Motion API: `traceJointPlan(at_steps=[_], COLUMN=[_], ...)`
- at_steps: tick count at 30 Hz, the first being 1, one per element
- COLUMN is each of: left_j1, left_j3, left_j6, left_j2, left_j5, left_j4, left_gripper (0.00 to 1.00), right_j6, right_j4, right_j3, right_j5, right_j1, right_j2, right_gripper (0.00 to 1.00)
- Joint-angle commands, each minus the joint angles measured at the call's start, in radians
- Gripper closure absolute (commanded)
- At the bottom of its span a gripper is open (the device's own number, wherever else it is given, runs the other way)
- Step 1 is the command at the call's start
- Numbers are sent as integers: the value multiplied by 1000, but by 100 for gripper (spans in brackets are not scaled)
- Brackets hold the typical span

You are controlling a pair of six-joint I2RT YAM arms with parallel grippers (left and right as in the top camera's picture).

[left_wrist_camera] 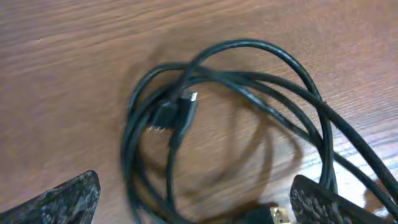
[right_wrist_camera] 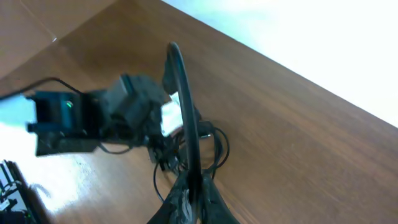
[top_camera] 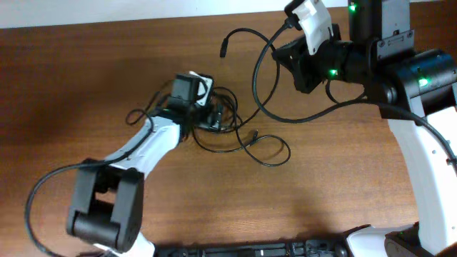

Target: Untangle cables

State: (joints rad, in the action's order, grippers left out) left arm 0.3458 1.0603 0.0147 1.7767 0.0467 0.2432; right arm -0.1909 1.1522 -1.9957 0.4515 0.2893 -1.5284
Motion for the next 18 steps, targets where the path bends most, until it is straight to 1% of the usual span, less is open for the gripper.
traceJointPlan(at_steps=[1,3,4,5,6,7,8,9,10,11,12,14,16,18], left_j1=[44,45,45,43,32,11,-42,-111,-162,-237,-296,-372,-397,-397], left_j3=[6,6,6,6,6,6,6,6,6,6,6,6,6,6], left_j6=[-58,-94,-93,-56,26,125,233,332,372,378,378,378,378,378], left_j2=[98,149,186,202,204,204,204,204,204,204,204,204,204,204], left_j5=[-109,-132,-262,-396,-523,-618,-631,-629,-607,-531,-473,-393,-375,-375], left_j4=[-72,-89,-81,-45,8,76,143,208,240,259,268,275,275,283], left_gripper=[6,6,8,12,14,13,12,11,9,10,11,14,13,13], right_j6=[16,16,16,16,28,97,192,264,301,363,401,410,409,409], right_j4=[-1,8,13,11,3,-12,-27,-31,-31,-31,-29,-24,5,24], right_j3=[-15,-15,-15,-15,-15,-15,-15,-15,-15,-15,-15,-15,-14,-14], right_j5=[16,16,16,7,-47,-163,-345,-455,-496,-520,-519,-515,-516,-517], right_j1=[-2,-2,-2,-2,-3,-12,-56,-146,-220,-390,-510,-730,-848,-897], right_j2=[26,26,26,26,26,26,26,26,25,24,22,3,-30,-68], right_gripper=[96,96,96,96,96,96,96,96,96,96,96,96,96,96])
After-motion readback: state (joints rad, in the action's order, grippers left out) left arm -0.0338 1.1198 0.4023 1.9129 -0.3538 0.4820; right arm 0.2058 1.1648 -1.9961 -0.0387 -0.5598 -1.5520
